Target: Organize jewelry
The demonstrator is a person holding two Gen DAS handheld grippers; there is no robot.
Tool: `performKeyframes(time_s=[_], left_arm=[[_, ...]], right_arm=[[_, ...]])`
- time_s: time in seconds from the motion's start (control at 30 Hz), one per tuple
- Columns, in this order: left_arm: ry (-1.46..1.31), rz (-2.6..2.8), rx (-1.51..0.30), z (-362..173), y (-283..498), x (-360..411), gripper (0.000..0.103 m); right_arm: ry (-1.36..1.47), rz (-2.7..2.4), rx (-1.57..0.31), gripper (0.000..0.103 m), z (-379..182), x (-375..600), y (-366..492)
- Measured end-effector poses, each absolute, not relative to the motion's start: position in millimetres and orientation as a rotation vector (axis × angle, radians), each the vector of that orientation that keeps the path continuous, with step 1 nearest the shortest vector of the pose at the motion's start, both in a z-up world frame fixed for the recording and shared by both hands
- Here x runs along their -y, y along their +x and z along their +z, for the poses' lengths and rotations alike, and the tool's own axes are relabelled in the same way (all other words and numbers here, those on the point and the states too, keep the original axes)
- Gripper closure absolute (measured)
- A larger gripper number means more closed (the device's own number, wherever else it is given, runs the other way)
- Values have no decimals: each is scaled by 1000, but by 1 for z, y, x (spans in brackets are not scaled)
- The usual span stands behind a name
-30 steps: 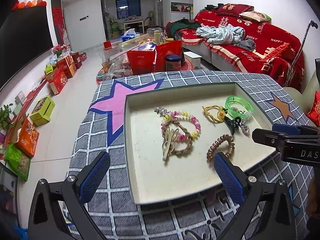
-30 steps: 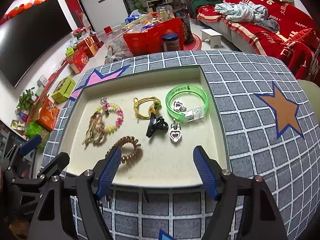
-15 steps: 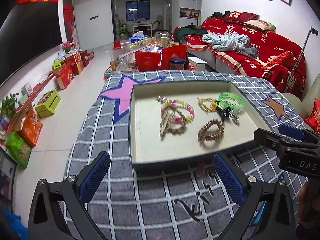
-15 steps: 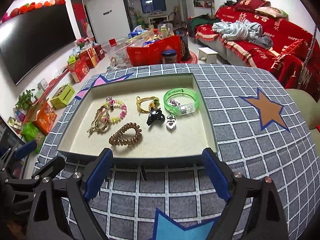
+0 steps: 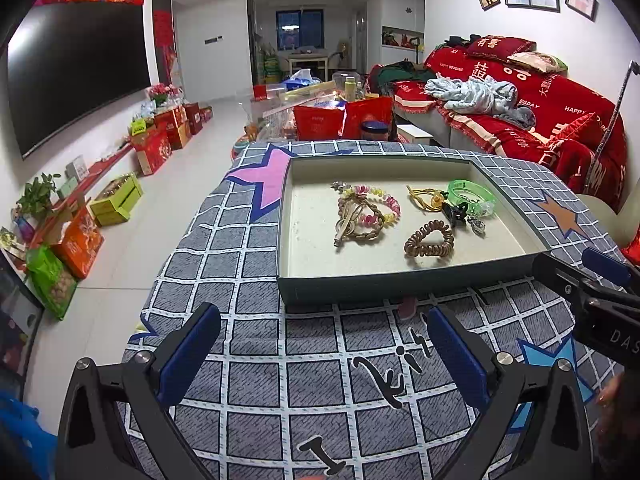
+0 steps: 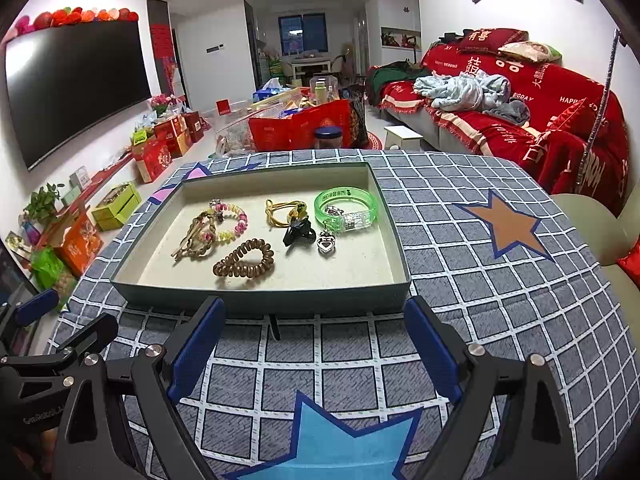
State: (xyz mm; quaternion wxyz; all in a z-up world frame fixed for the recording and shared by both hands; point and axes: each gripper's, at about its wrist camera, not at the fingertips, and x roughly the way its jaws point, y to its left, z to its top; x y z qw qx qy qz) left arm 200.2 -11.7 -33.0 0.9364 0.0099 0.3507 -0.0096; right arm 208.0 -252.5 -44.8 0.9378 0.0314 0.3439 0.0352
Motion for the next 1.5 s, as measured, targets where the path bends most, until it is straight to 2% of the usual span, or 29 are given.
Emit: performKeyframes(time_s=[1.5], left_arm=[[25,-17,-713,-34,195,16,0]], right_arm=[[28,51,-684,11,-44,253,201]])
